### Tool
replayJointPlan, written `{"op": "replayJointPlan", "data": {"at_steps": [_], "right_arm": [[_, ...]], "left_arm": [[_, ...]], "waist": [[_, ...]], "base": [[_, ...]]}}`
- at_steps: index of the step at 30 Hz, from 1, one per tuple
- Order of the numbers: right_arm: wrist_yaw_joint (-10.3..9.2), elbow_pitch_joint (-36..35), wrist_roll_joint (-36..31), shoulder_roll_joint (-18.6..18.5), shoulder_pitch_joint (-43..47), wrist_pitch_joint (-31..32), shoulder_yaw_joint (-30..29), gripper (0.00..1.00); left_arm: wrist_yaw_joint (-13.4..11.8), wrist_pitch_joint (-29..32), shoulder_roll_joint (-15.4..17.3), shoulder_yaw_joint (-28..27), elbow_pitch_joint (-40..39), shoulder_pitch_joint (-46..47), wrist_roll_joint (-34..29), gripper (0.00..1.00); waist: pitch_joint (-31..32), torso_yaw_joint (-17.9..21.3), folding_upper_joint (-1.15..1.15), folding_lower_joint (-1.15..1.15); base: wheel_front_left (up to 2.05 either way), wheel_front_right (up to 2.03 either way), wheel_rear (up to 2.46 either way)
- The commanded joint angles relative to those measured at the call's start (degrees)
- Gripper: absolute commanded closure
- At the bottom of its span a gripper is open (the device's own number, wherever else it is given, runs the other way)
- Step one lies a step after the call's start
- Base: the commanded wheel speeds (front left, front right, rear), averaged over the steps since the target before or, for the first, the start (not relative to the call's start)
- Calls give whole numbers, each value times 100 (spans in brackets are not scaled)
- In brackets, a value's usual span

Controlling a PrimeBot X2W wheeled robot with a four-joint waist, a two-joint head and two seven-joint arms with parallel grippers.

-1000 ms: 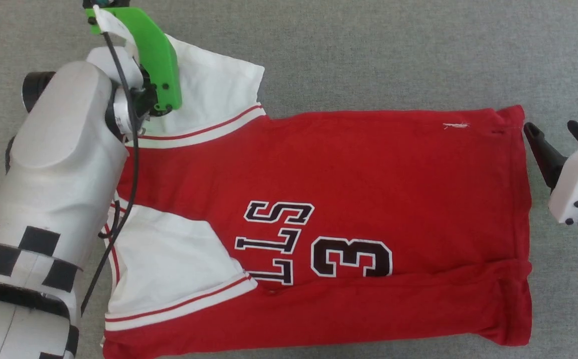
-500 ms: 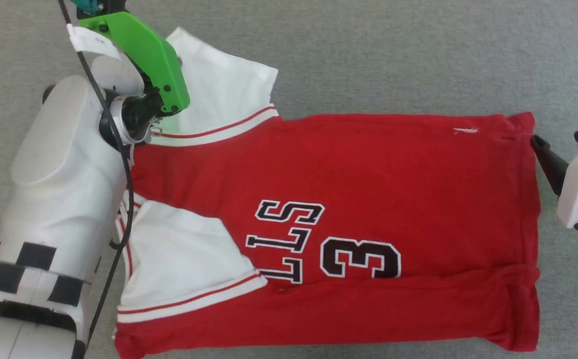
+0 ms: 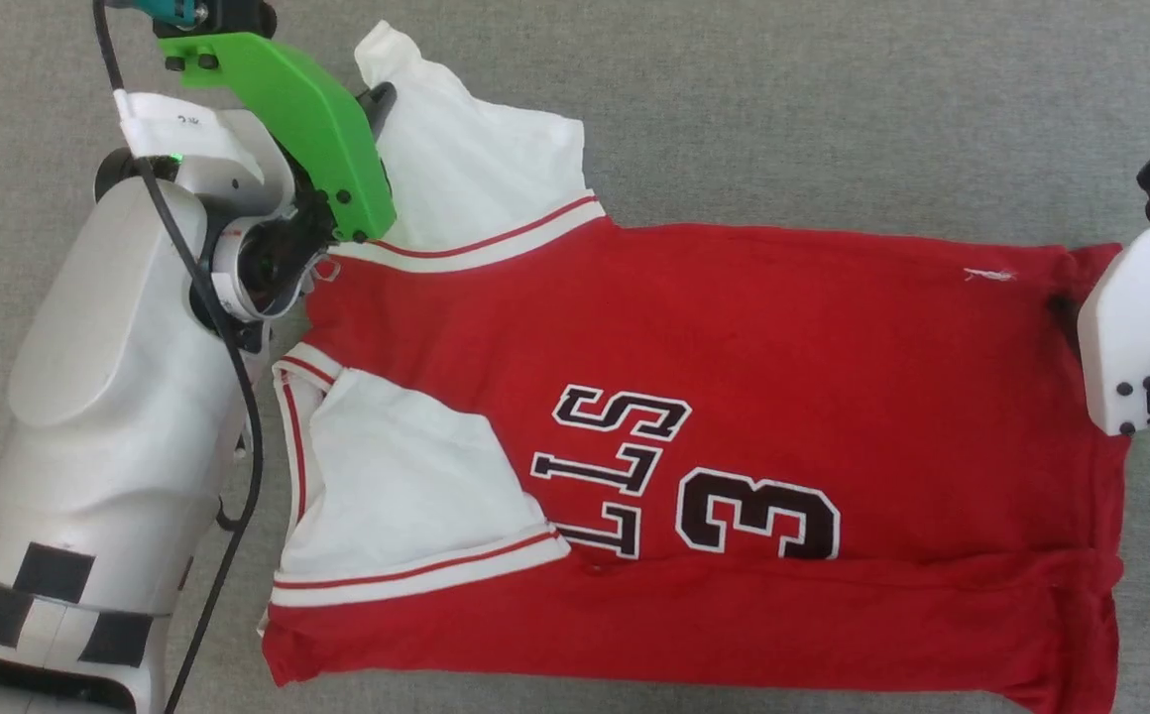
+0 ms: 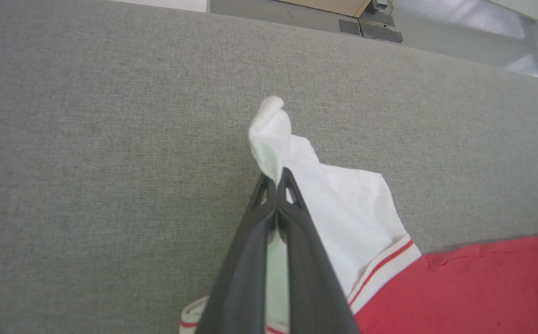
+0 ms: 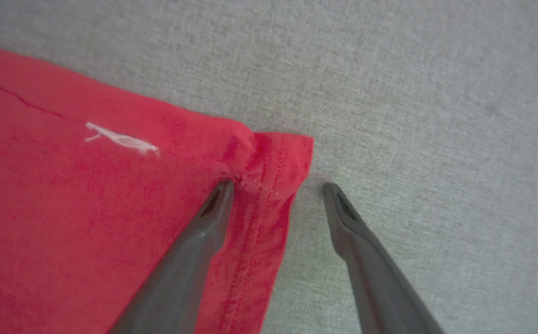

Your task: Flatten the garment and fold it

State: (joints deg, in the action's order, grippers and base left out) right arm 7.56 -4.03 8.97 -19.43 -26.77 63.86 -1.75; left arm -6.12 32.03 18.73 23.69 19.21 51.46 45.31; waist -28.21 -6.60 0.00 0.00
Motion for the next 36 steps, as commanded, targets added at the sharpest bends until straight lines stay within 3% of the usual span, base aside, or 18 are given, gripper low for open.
{"op": "replayJointPlan", "data": {"at_steps": [1,2,3,4,14,24,36], "right_arm": [[-8,120,-21,-22,-31,55,66,0],[-8,176,16,-22,-40,89,73,0],[-8,213,53,-28,-50,121,86,63],[-8,222,75,-40,-62,124,97,100],[-8,114,360,173,91,-902,-208,100],[-8,193,447,492,1112,-1271,-452,100],[-8,376,432,868,2037,-1353,-728,100]], "left_arm": [[-46,21,56,5,-63,-91,46,100],[-57,36,69,6,-119,-114,52,100],[-70,48,85,9,-170,-138,51,100],[-80,58,100,11,-207,-158,51,100],[-85,-220,377,-358,-1174,-910,347,100],[-613,-418,740,-766,-2419,-2904,623,100],[-1027,-852,454,-996,-2989,-4954,1043,100]], "waist": [[-31,-25,0,0],[-40,-29,0,0],[-46,-30,0,0],[-46,-27,0,0],[598,56,0,0],[1399,86,0,0],[1744,36,0,0]], "base": [[0,0,0],[0,0,0],[0,0,0],[0,0,0],[0,0,0],[0,0,0],[0,0,0]]}}
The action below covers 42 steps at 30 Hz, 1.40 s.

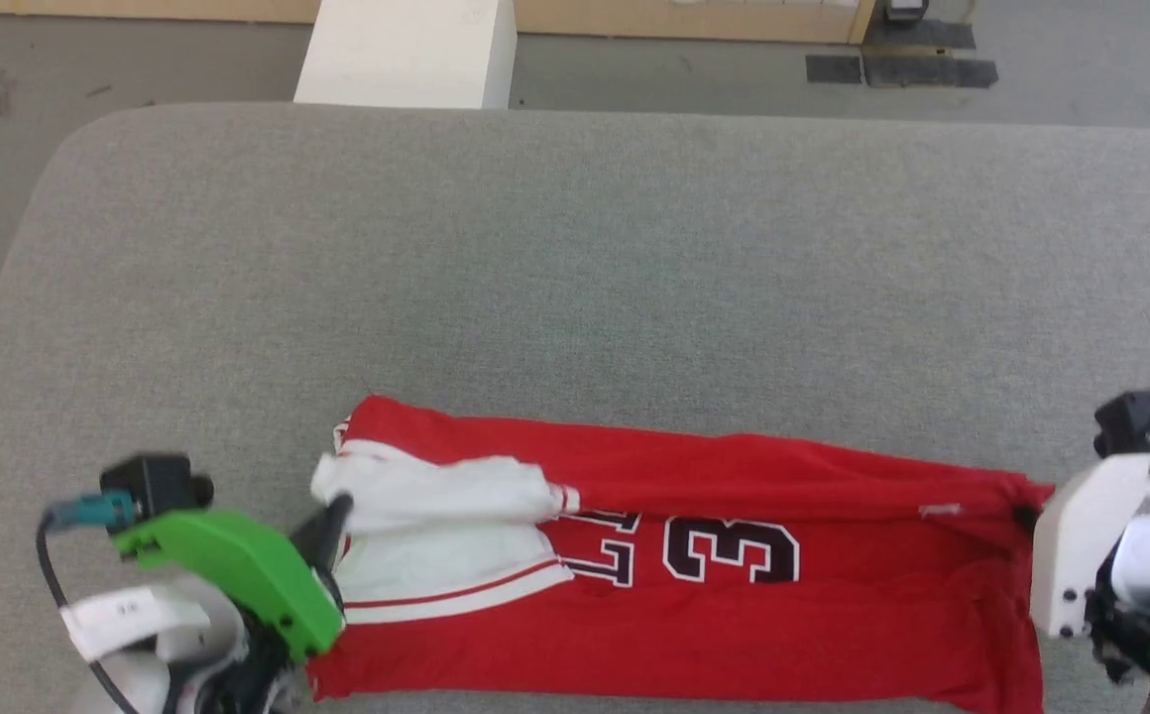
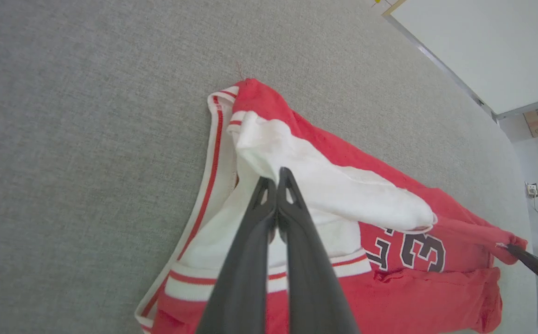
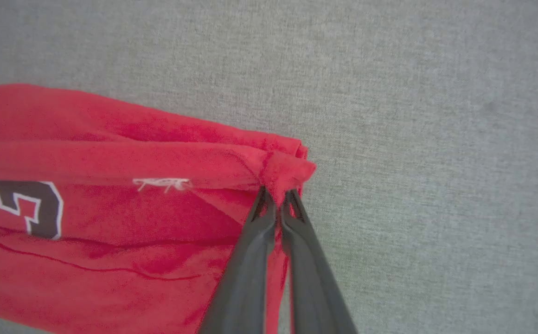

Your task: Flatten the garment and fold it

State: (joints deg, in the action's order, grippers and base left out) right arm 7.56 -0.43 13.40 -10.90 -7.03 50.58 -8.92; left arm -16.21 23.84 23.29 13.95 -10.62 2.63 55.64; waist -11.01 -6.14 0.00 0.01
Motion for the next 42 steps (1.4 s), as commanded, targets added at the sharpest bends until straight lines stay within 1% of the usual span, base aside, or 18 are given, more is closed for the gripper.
{"op": "replayJointPlan", "data": {"at_steps": [1,5,9,12,15,16,17,18,23,27,29,31,33,35,38,39,40,42], "right_arm": [[-8,44,-23,42,139,-20,-19,100],[-8,163,-47,142,327,-25,-10,100],[-8,296,-100,214,449,-69,-11,100],[-8,367,-121,244,516,-91,17,100],[-8,410,-97,272,551,-124,40,100],[-8,416,-85,284,558,-160,47,63],[-8,416,-75,298,573,-169,52,13],[-8,408,-62,305,593,-179,56,0],[-8,129,121,265,827,-105,36,0],[-8,-413,426,162,1178,288,-6,0],[-8,-747,620,111,1305,498,-132,0],[-8,-1014,788,64,1326,632,-317,0],[-8,-1175,868,-3,1209,634,-485,0],[-8,-1183,942,-34,1040,628,-561,0],[-8,-971,1102,-136,723,628,-479,0],[-8,-901,1168,-180,655,623,-415,0],[-8,-808,1247,-262,604,665,-311,0],[-8,-667,1432,-380,521,694,-131,0]], "left_arm": [[-19,-54,-36,-24,5,-184,54,100],[-88,-190,-133,-118,51,-500,147,100],[-199,-279,-148,-209,153,-792,173,100],[-266,-220,-118,-174,314,-950,168,100],[-259,-251,-153,-168,483,-971,181,100],[-249,-252,-155,-152,551,-958,172,100],[-242,-263,-163,-146,592,-936,165,67],[-231,-286,-165,-142,640,-897,146,0],[-294,-255,-33,-119,793,-788,7,0],[-430,-239,173,-206,741,-800,-120,0],[-503,-272,285,-284,625,-801,-195,0],[-522,-445,417,-385,460,-737,-358,0],[-503,-847,503,-535,312,-600,-600,0],[-404,-1393,590,-616,208,-422,-958,0],[-10,-2439,622,-593,101,-124,-1495,0],[83,-2714,620,-569,124,-71,-1636,0],[181,-3122,587,-573,138,14,-1802,0],[320,-3589,547,-518,246,105,-2069,0]], "waist": [[34,-6,0,-1],[59,35,0,-1],[72,83,0,-1],[84,109,0,-1],[102,116,0,-1],[125,119,0,-1],[139,120,0,-1],[169,122,0,-1],[348,132,0,-1],[506,181,0,-1],[540,202,0,-1],[536,219,0,-1],[495,240,0,-1],[425,259,0,-1],[281,261,0,-1],[239,252,0,-1],[174,237,0,-1],[71,215,0,-1]], "base": [[0,0,0],[0,0,0],[0,0,0],[0,0,0],[0,0,0],[0,0,0],[0,0,0],[0,0,0],[0,0,0],[0,0,0],[0,0,0],[0,0,0],[0,0,0],[0,0,0],[0,0,0],[0,0,0],[0,0,0],[0,0,0]]}}
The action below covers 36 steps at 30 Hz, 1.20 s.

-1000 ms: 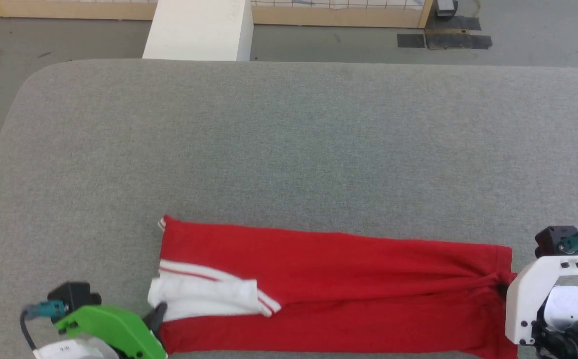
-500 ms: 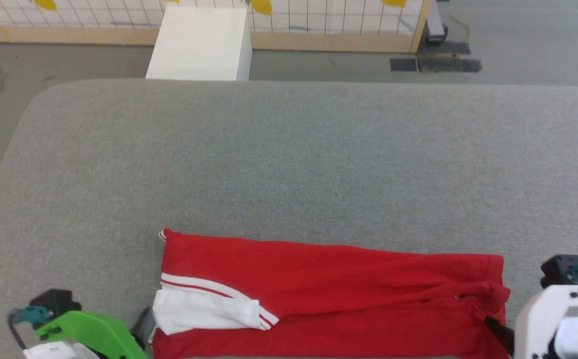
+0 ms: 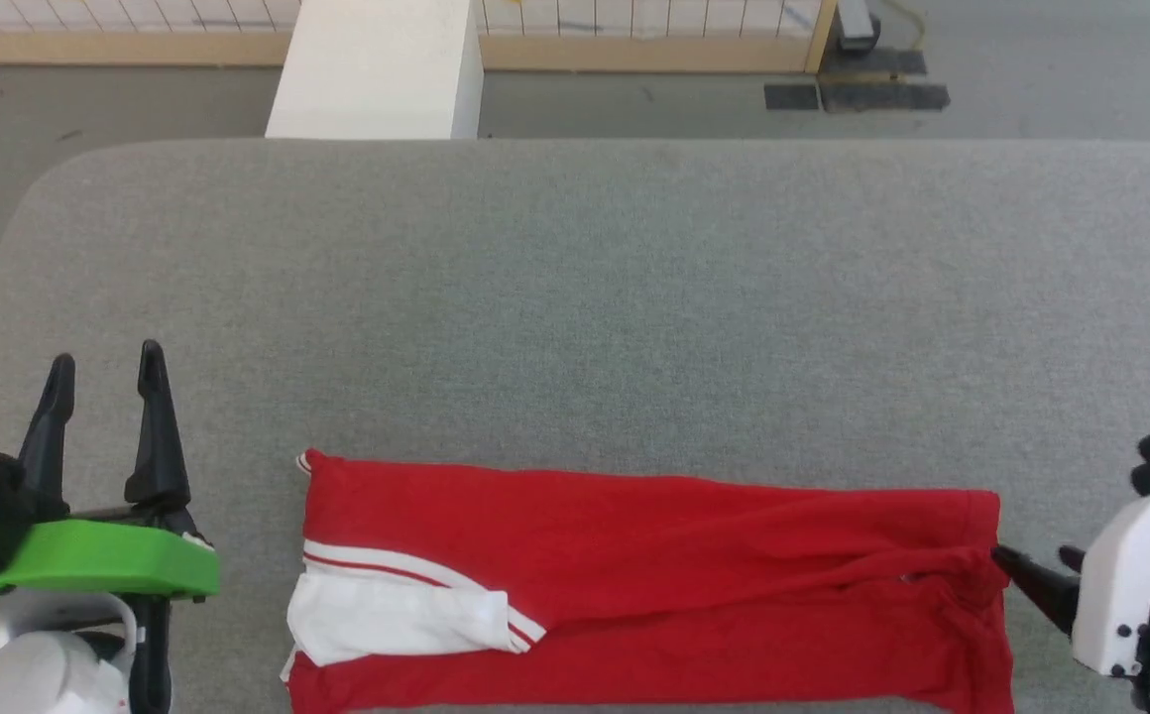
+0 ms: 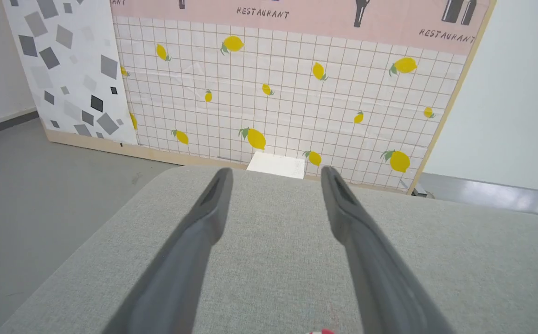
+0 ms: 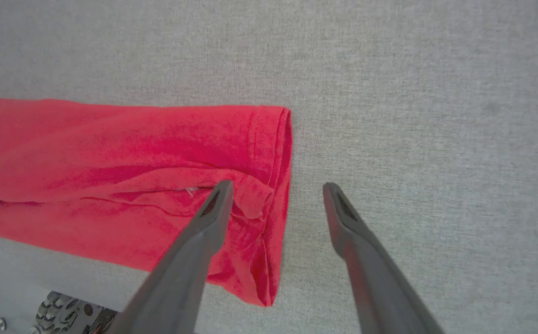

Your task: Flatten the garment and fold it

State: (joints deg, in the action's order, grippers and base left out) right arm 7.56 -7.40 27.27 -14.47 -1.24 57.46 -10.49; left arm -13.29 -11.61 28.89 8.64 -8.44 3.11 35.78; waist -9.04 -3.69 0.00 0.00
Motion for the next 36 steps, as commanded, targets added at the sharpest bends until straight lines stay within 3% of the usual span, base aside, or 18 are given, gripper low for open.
{"op": "replayJointPlan", "data": {"at_steps": [1,5,10,18,24,25,27,30,36], "right_arm": [[-8,95,101,-91,-64,47,106,0],[-8,455,242,-308,-57,202,344,0],[-8,693,392,-281,-128,41,678,0],[-8,907,625,-241,-262,-144,1471,0],[-8,1073,638,-369,-277,-185,1671,0],[-8,1111,640,-377,-277,-172,1673,59],[-8,1146,586,-426,-293,-181,1686,100],[-8,1198,532,-466,-315,-158,1612,100],[-8,1255,341,-587,-444,-156,911,100]], "left_arm": [[83,-174,-68,10,26,118,-186,0],[321,-333,-359,-91,-16,363,-865,0],[562,-337,-782,-438,-125,310,-1297,0],[962,-338,-1154,-696,3,183,-1664,0],[1193,-338,-1314,-773,151,158,-1831,0],[1212,-338,-1339,-793,161,158,-1845,0],[1255,-339,-1387,-831,197,133,-1868,0],[1304,-339,-1444,-889,236,92,-1904,0],[1438,-339,-1552,-977,245,24,-1999,0]], "waist": [[-180,-43,0,0],[-437,-94,0,0],[-585,-88,0,0],[-584,-104,0,0],[-535,-138,0,0],[-525,-138,0,0],[-510,-134,0,0],[-487,-120,0,0],[-446,-94,0,0]], "base": [[0,0,0],[0,0,0],[0,0,0],[0,0,0],[0,0,0],[0,0,0],[0,0,0],[0,0,0],[0,0,0]]}}
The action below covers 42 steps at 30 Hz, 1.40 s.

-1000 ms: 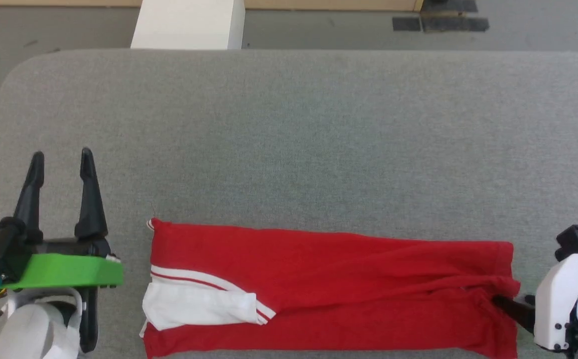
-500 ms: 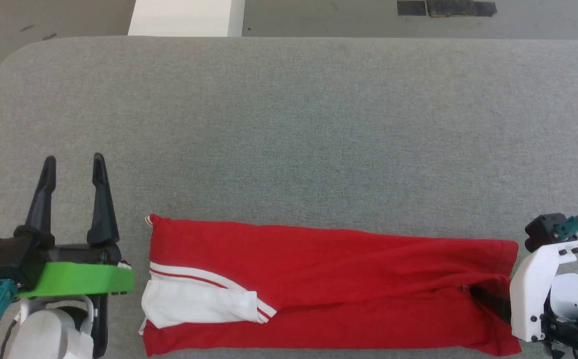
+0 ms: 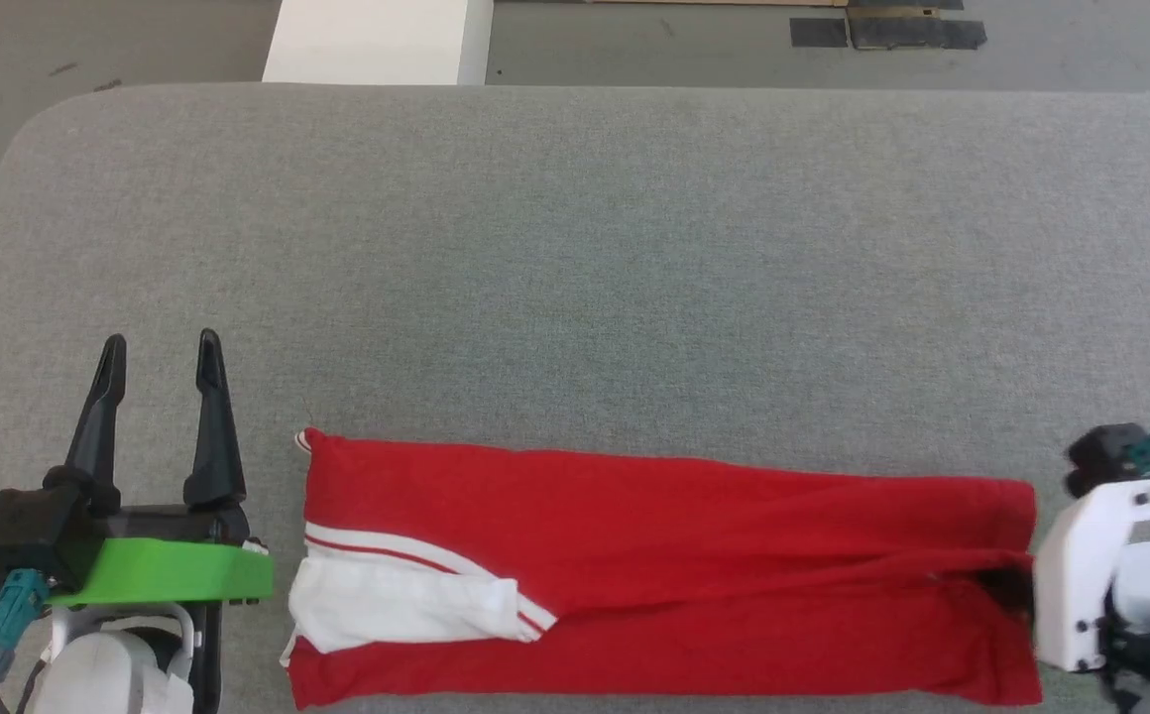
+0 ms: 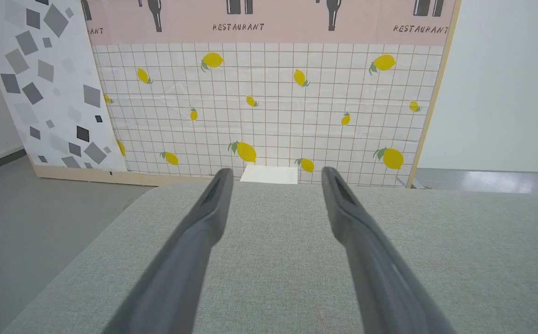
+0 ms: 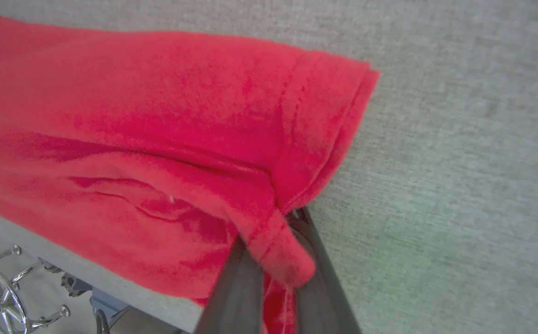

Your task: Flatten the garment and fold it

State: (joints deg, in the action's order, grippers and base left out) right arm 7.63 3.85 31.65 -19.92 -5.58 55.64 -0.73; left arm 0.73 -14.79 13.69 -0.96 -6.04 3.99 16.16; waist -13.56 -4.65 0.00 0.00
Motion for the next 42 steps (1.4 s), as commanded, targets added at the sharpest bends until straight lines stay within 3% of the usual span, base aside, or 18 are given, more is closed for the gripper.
{"op": "replayJointPlan", "data": {"at_steps": [1,11,15,24,29,35,42], "right_arm": [[-14,143,-164,-78,-27,35,-165,100],[-14,536,-1271,-228,-252,320,-1450,100],[-14,507,-1565,-221,-304,441,-1487,100],[-14,-909,-1282,-490,-26,1123,-565,100],[-14,-1728,-909,-404,45,1335,17,100],[-14,-1863,-625,-197,-131,1288,989,100],[-14,-1445,-377,222,-568,928,1960,100]], "left_arm": [[51,-20,-43,-19,11,-72,-44,0],[174,-20,-171,-4,76,-99,-95,0],[208,-20,-203,-15,90,-108,-116,0],[243,-20,-242,-63,91,-234,-157,0],[265,-20,-277,-53,107,-226,-160,0],[306,-20,-327,-39,134,-201,-149,0],[338,-20,-385,-66,158,-220,-143,0]], "waist": [[10,3,0,0],[18,-12,0,0],[57,4,0,0],[268,125,0,0],[287,152,0,0],[259,29,0,0],[204,-234,0,0]], "base": [[0,0,0],[0,0,0],[0,0,0],[0,0,0],[0,0,0],[0,0,0],[0,0,0]]}}
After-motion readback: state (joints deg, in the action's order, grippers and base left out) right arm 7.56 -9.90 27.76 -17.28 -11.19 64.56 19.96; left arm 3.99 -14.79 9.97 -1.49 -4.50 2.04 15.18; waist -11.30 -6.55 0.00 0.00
